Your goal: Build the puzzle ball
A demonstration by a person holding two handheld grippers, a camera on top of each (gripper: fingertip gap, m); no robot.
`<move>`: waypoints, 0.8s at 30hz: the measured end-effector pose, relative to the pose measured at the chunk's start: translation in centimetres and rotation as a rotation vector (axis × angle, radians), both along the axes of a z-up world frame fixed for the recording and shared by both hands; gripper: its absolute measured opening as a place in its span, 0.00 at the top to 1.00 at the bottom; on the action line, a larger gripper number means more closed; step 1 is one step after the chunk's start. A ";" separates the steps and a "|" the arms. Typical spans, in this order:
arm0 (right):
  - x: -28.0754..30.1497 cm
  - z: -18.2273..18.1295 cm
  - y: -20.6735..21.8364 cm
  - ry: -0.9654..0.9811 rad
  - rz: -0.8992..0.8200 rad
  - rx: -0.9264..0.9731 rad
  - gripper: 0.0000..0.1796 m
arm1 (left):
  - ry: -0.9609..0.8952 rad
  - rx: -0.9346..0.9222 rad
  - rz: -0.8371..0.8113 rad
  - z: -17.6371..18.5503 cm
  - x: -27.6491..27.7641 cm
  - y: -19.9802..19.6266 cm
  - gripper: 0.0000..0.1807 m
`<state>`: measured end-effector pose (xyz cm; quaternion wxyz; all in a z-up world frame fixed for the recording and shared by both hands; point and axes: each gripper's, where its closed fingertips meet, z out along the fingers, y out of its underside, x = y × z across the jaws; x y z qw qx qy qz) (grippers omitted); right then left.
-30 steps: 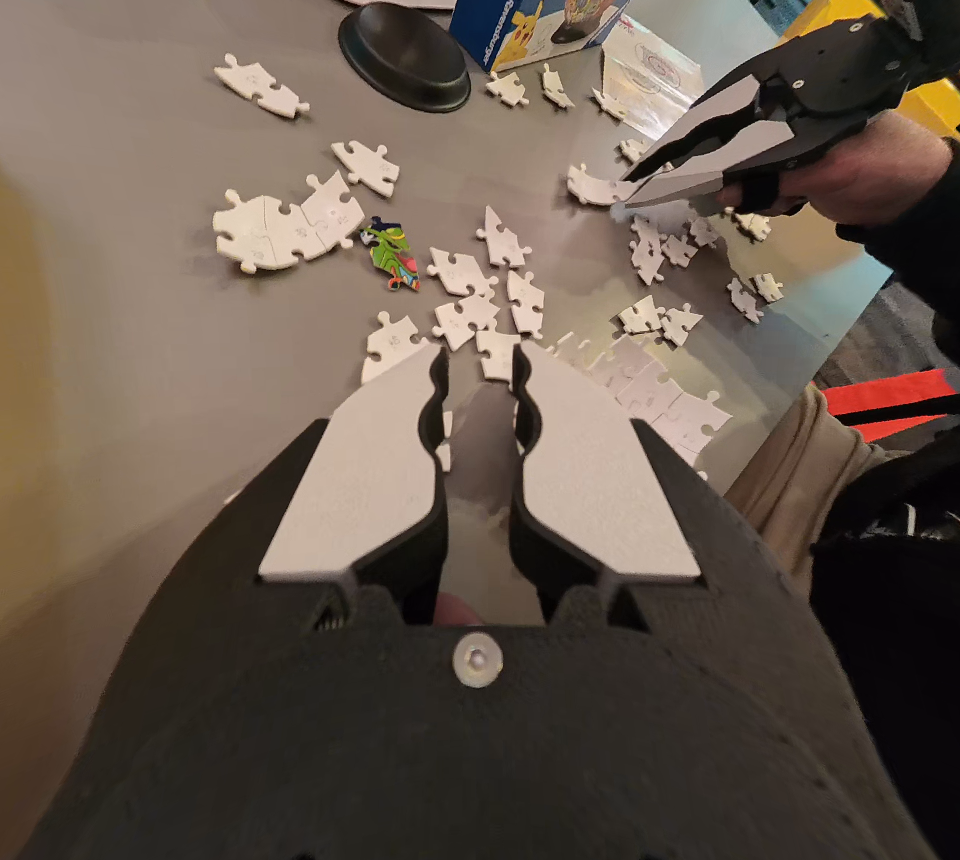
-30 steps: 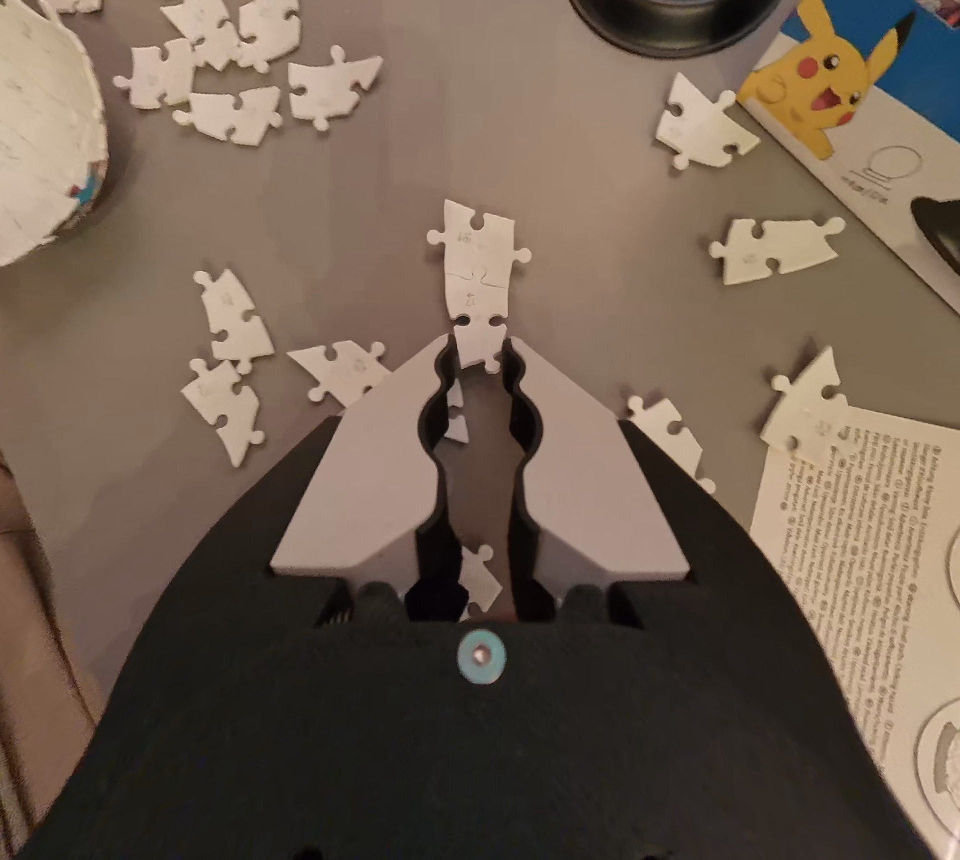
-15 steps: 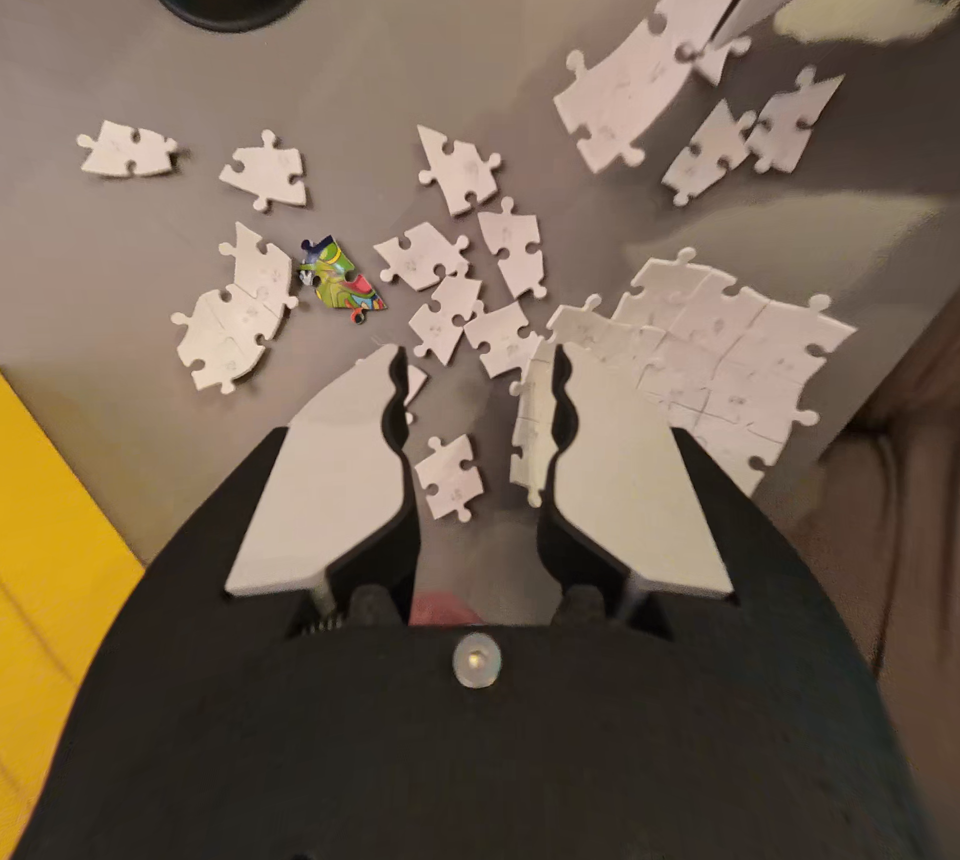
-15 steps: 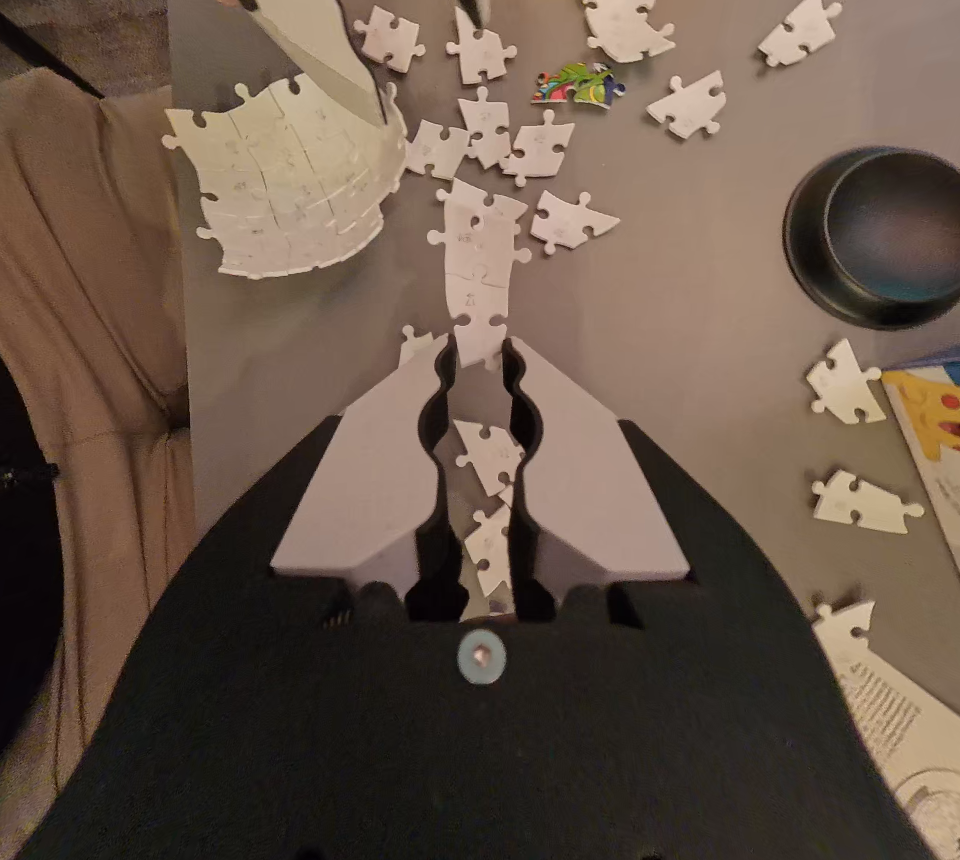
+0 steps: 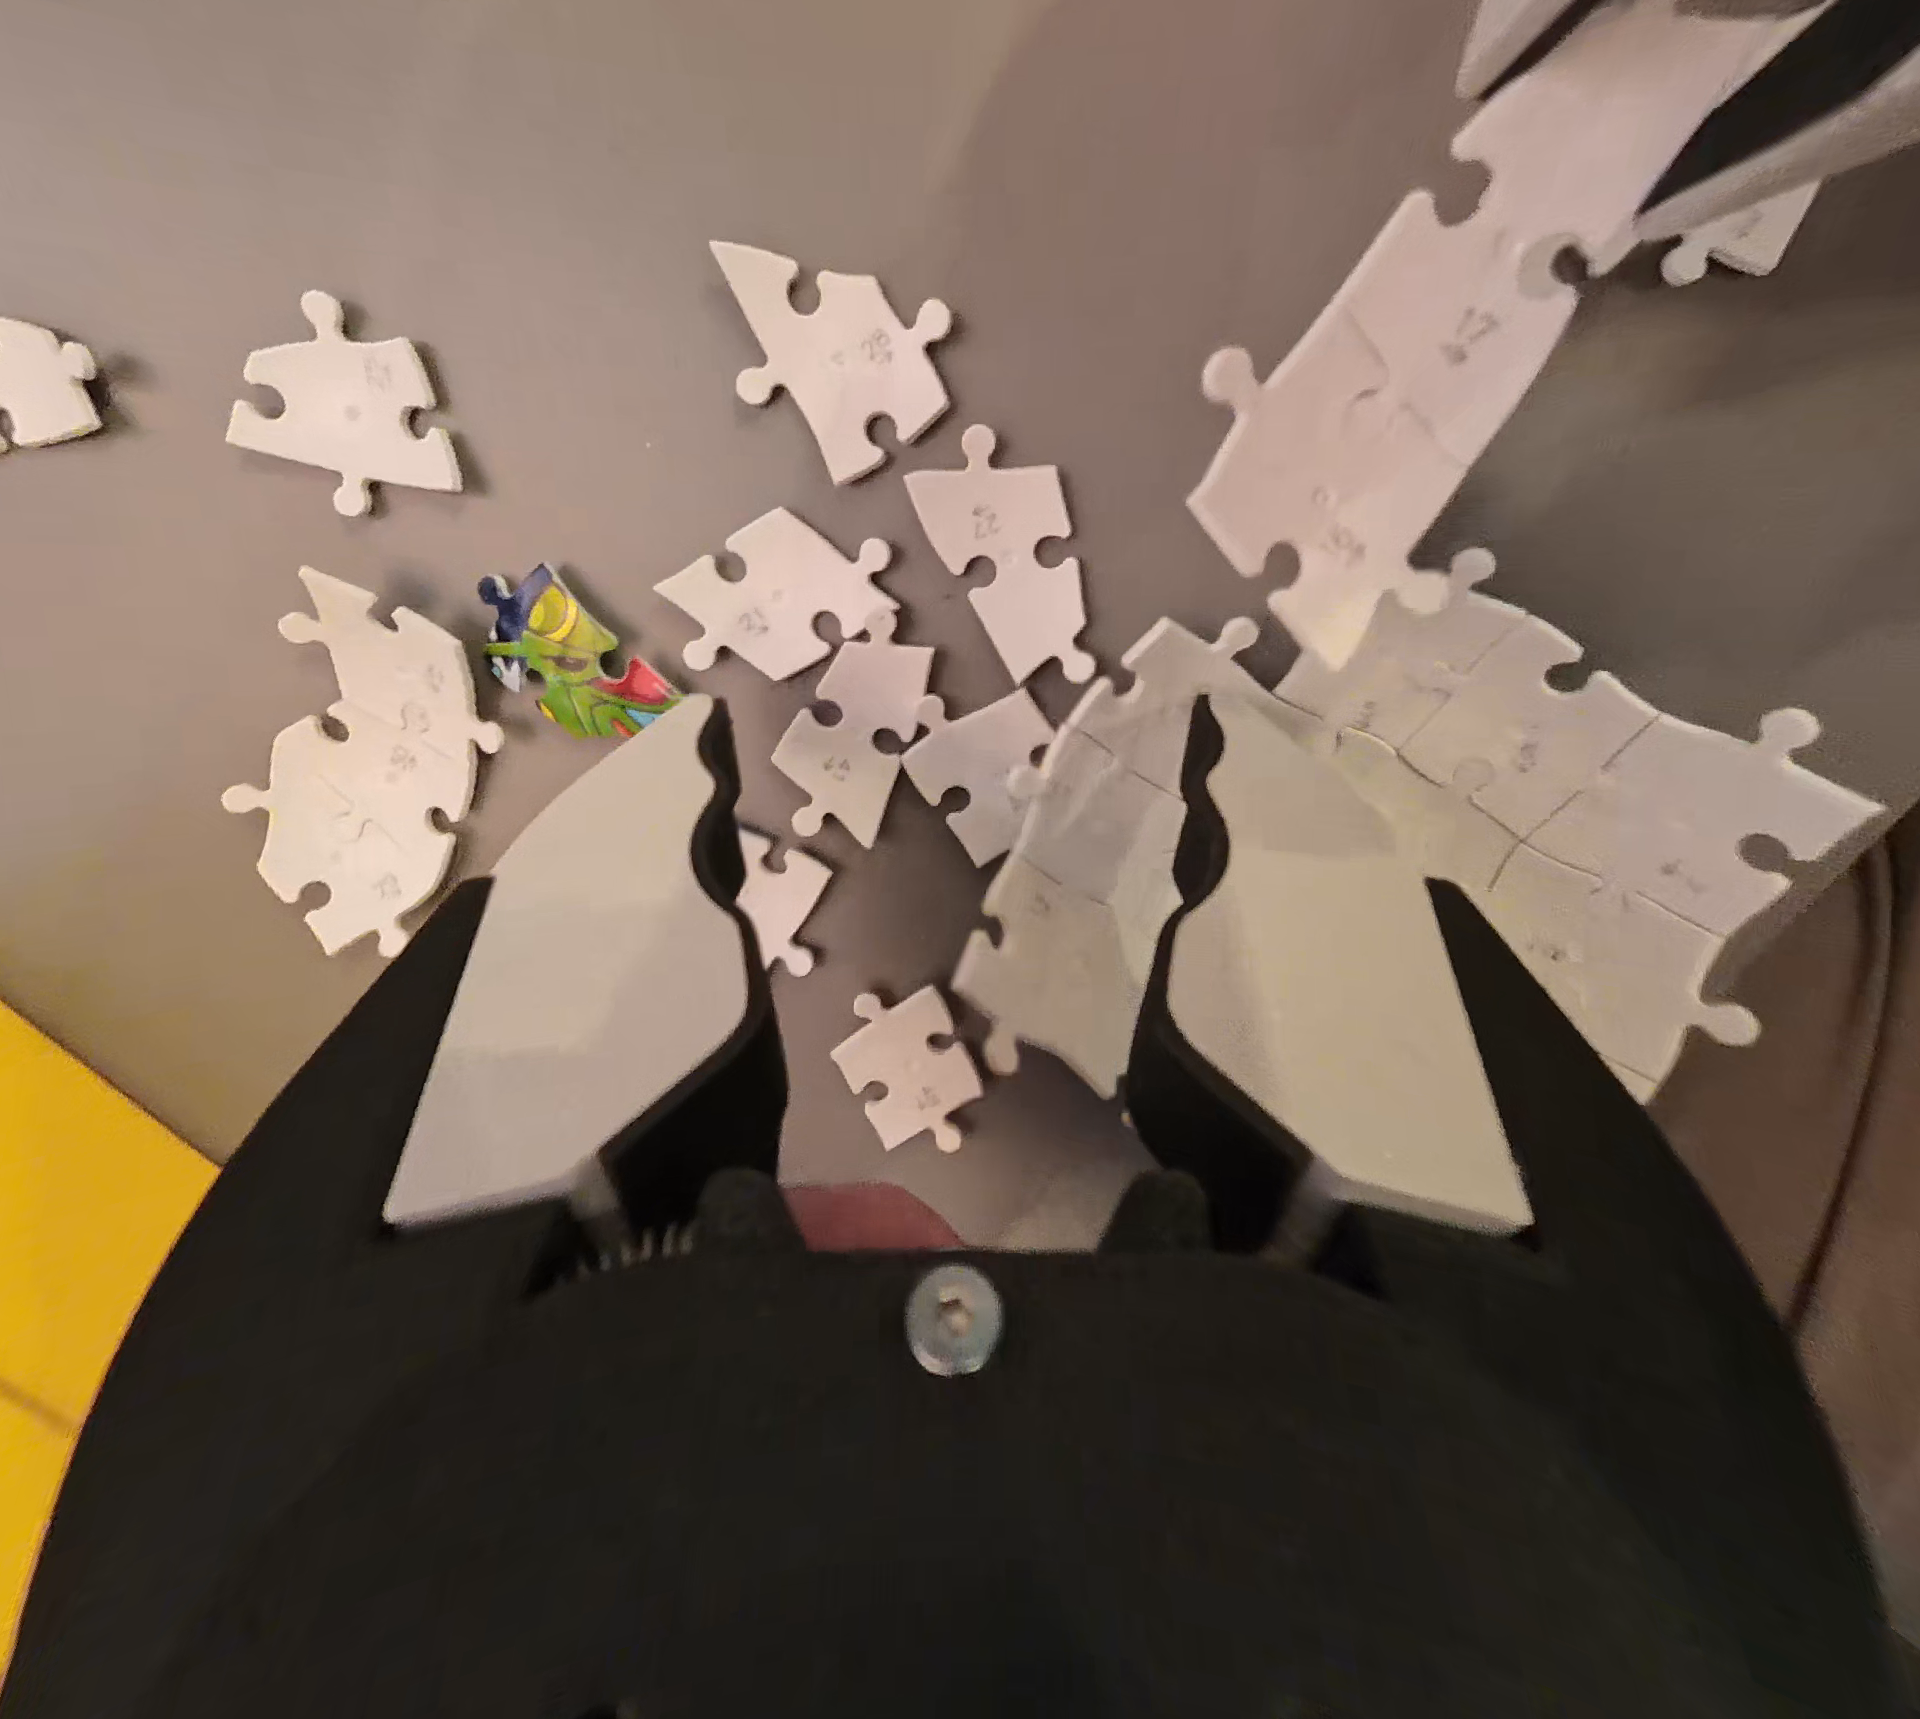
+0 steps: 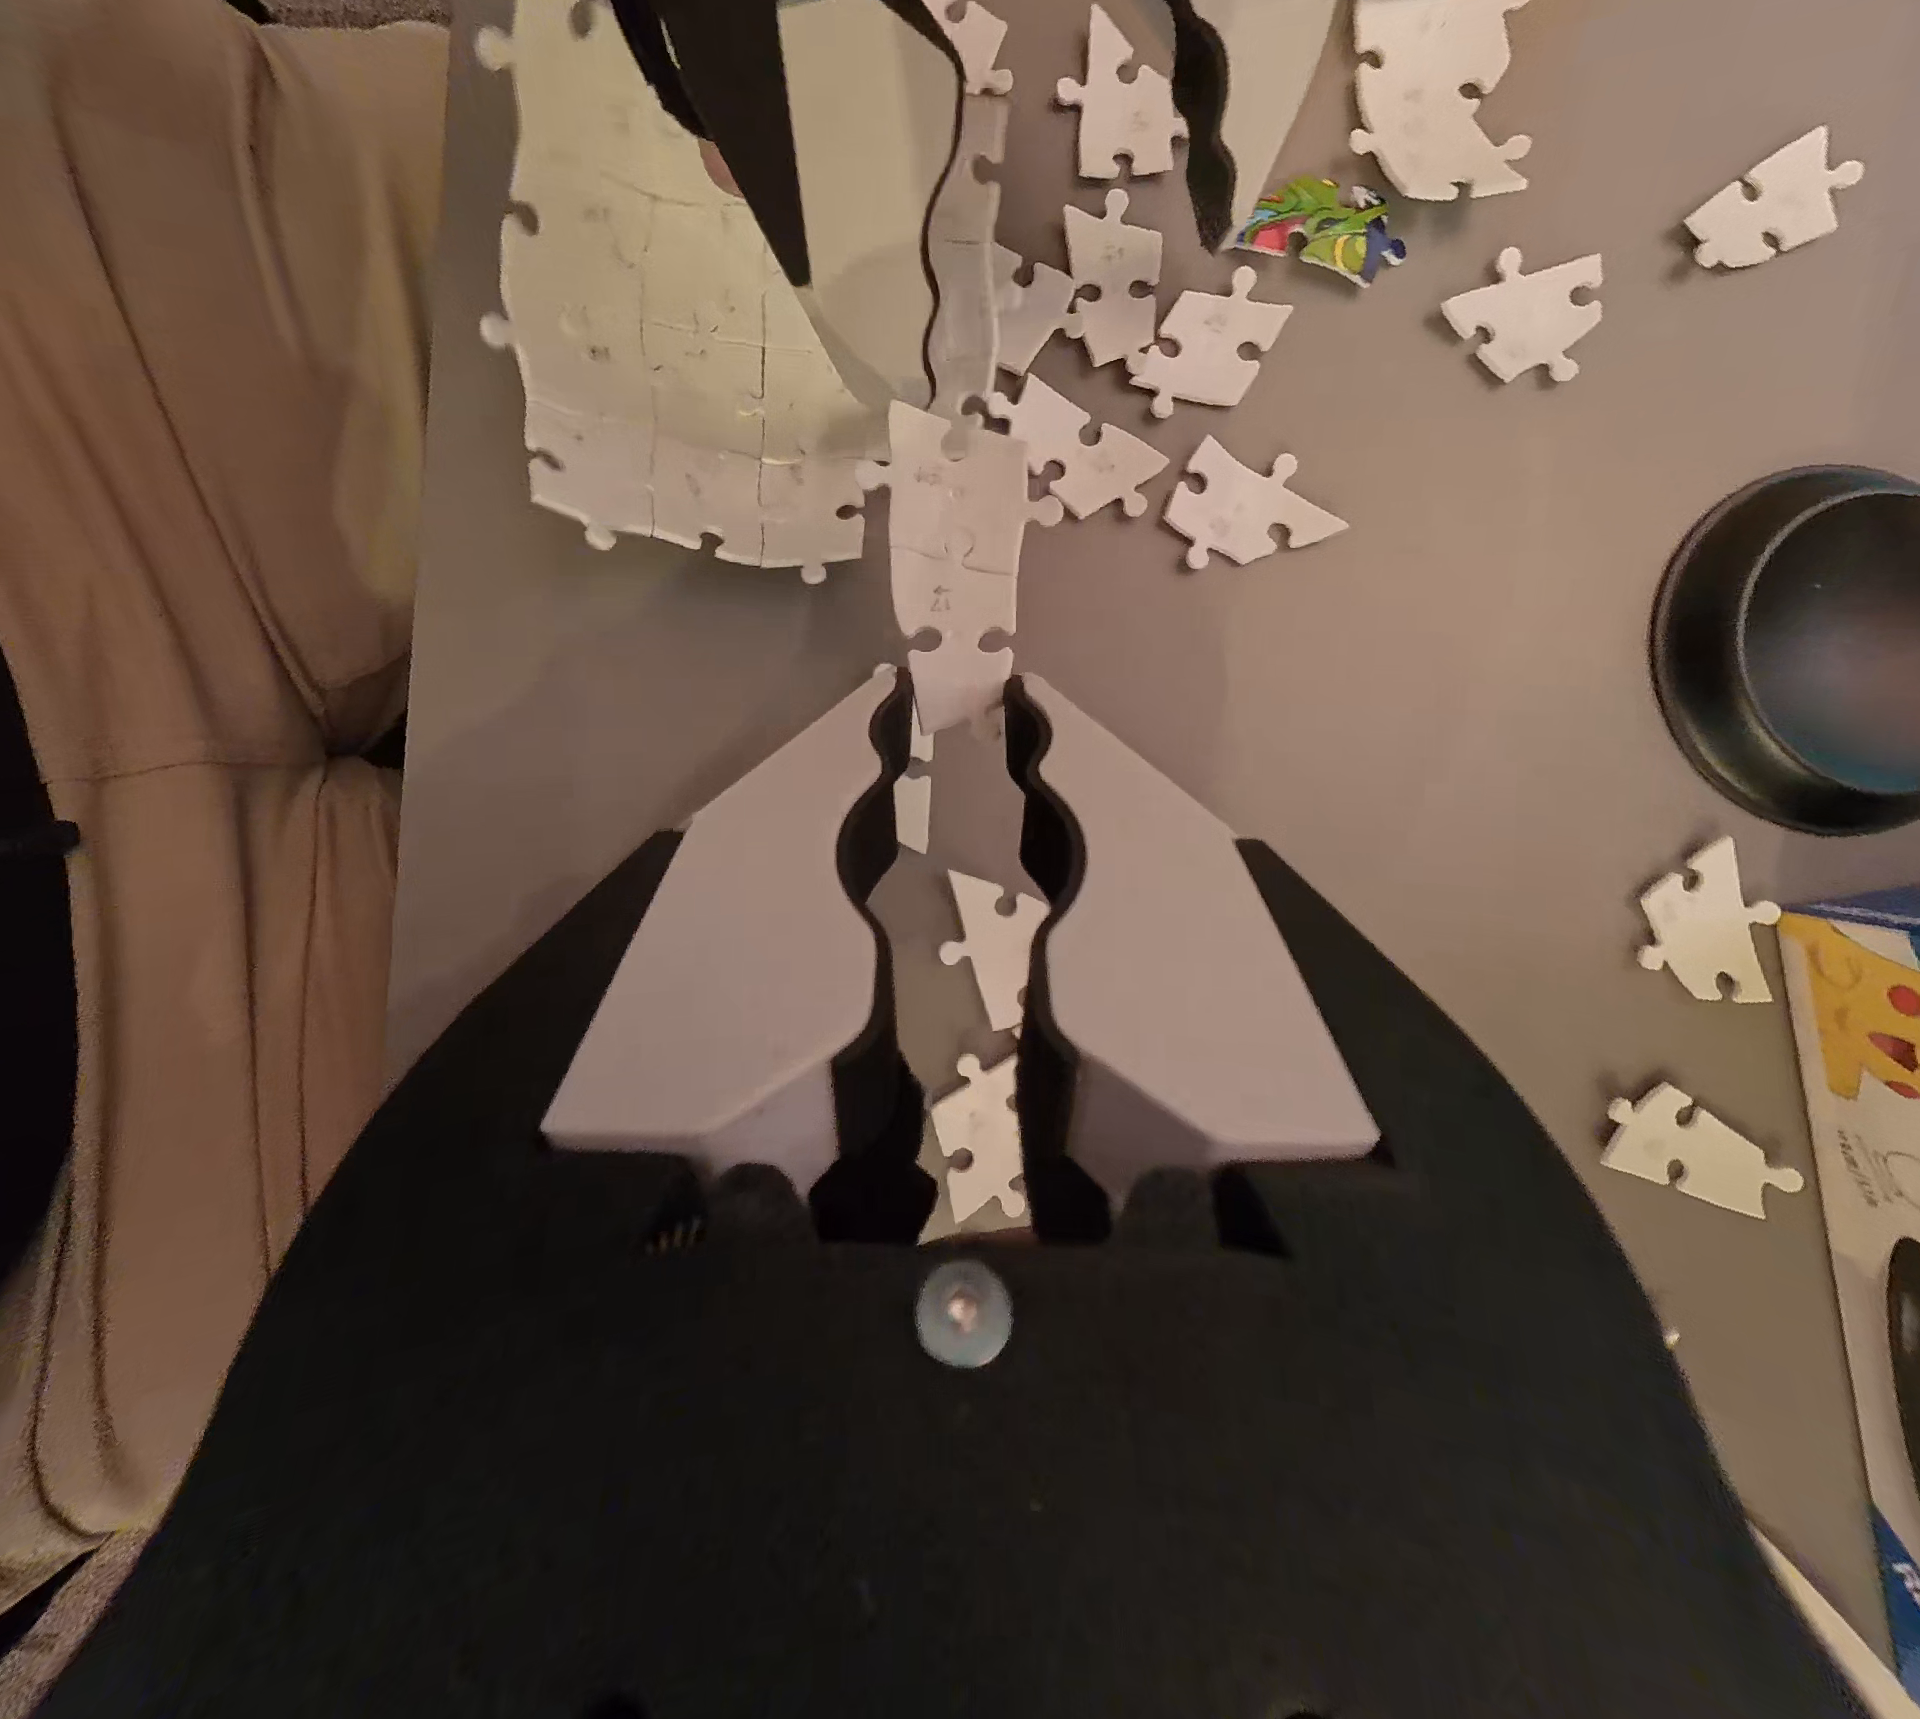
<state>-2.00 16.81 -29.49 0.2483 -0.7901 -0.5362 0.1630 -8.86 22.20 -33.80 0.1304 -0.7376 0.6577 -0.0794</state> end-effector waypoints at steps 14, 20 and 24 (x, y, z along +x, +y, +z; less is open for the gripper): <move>-1.2 -2.5 -1.7 -0.084 -0.023 -0.079 0.91 | 0.074 -0.034 -0.020 -0.5 0.2 -0.6 0.53; -1.5 -2.4 -2.4 -0.065 -0.132 -0.118 0.91 | 0.063 -0.046 -0.002 -0.6 0.2 -0.7 0.53; -1.6 -2.7 -3.2 -0.049 -0.217 -0.148 0.91 | 0.052 -0.062 0.024 -0.7 0.1 -0.8 0.54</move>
